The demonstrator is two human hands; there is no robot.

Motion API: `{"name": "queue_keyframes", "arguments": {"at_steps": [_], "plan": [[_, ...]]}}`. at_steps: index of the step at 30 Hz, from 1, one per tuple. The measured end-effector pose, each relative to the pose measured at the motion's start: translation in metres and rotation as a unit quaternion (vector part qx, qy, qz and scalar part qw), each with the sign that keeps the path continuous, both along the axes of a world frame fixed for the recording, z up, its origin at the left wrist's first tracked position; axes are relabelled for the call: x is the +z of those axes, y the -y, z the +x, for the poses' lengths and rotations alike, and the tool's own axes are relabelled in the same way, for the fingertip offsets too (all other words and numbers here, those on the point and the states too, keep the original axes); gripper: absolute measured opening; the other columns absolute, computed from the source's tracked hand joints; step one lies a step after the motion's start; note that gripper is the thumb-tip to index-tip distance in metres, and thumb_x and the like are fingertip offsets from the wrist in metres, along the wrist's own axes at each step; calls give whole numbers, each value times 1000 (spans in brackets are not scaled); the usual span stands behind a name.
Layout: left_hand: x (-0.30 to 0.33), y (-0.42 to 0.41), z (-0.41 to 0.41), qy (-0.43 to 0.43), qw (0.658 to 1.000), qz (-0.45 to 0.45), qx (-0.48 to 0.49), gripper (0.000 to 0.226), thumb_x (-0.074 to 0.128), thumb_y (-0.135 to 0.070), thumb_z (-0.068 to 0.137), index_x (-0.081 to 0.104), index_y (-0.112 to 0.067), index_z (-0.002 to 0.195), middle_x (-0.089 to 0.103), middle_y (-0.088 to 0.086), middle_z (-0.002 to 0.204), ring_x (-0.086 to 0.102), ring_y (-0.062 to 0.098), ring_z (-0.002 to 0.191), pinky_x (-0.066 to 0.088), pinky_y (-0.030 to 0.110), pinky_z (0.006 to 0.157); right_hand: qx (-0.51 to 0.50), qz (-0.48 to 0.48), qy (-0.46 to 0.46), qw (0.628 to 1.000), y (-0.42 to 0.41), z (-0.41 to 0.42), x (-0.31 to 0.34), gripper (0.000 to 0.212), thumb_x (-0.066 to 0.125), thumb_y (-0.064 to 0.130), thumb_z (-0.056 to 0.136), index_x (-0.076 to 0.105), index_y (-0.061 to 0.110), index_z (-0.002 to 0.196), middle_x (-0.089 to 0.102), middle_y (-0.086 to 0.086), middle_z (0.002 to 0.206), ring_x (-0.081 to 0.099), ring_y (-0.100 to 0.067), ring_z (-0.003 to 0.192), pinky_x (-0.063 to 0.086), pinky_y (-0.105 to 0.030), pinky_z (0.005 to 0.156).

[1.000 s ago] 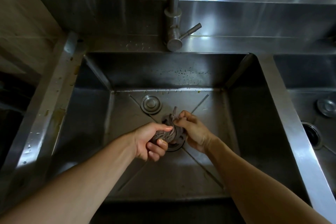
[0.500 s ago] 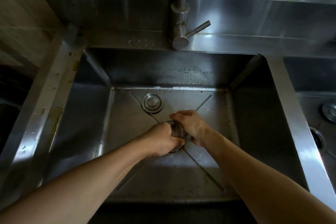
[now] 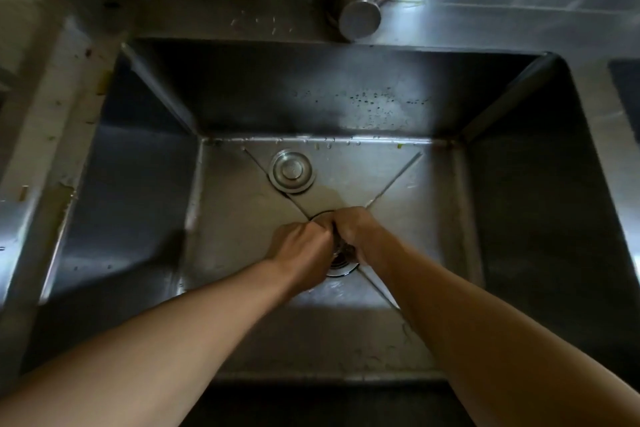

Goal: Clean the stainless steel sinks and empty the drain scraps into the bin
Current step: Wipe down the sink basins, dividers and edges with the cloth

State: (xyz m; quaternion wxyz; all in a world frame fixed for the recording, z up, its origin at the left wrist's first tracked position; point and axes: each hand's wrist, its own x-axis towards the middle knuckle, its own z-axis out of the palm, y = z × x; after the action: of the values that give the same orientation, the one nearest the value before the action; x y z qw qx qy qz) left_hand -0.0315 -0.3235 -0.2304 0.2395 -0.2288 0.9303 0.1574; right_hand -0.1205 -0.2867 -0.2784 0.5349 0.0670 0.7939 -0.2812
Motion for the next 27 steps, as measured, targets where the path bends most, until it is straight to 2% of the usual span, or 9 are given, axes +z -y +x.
{"name": "queue_keyframes", "arguments": {"at_steps": [3,5,7,8,11,15,19,24,27], "plan": [[-6,3,-2,14,999,-15,-39,46,46,-8,90,37,-6,136,59,13,125,56,33,114,42,34,86,27,-17,7,999,-1,-1,-2,17,49,18,93,62,8,88,65,-11,89,63,-24,81,55,-38,83],[-8,7,-2,10,998,-33,-61,45,46,-9,90,38,-6,134,60,13,122,57,34,111,42,34,83,20,-39,30,999,-3,-2,1,22,45,15,95,51,17,74,52,-1,76,51,-14,67,52,-30,69],[-10,8,0,10,996,-45,-77,44,47,-11,90,38,-6,133,61,12,121,58,34,110,40,32,77,2,-17,46,999,-5,-2,0,19,43,11,95,52,10,78,52,-7,74,49,-18,61,42,-17,43],[-11,8,1,11,995,-49,-82,44,47,-11,90,39,-5,132,62,12,120,59,34,110,38,31,75,-8,-9,52,999,-5,0,0,16,42,9,94,55,5,85,55,-12,76,51,-21,62,37,-14,38],[-14,8,0,15,993,-63,-100,44,48,-11,90,39,-5,132,62,12,118,59,35,108,36,32,73,-22,-4,90,996,-5,1,-3,21,42,9,93,60,-2,97,59,-16,80,57,-24,66,44,-18,43],[-14,9,-4,-4,990,-78,-121,40,46,-11,91,41,-6,131,62,13,117,59,35,108,29,30,70,-33,0,99,995,-9,-3,4,22,41,9,93,54,3,75,56,-15,72,53,-23,59,40,-16,35],[-17,10,-5,-14,987,-88,-134,37,44,-13,93,40,-8,130,63,12,116,60,35,105,31,31,70,-38,1,94,995,-11,-1,6,24,40,8,90,53,4,70,55,-14,72,54,-24,63,42,-25,51],[-20,10,-5,-16,983,-103,-154,39,46,-13,92,41,-8,131,64,12,112,61,35,102,33,31,69,-41,-4,84,996,-12,-1,3,27,37,8,91,53,7,69,54,-13,70,53,-24,62,38,-26,50],[-22,10,-5,-21,982,-108,-154,39,46,-15,93,41,-9,131,64,11,112,61,34,102,33,31,69,-30,-5,72,997,-14,-1,4,29,36,7,92,50,8,67,51,-11,67,49,-20,58,35,-21,43]]}}
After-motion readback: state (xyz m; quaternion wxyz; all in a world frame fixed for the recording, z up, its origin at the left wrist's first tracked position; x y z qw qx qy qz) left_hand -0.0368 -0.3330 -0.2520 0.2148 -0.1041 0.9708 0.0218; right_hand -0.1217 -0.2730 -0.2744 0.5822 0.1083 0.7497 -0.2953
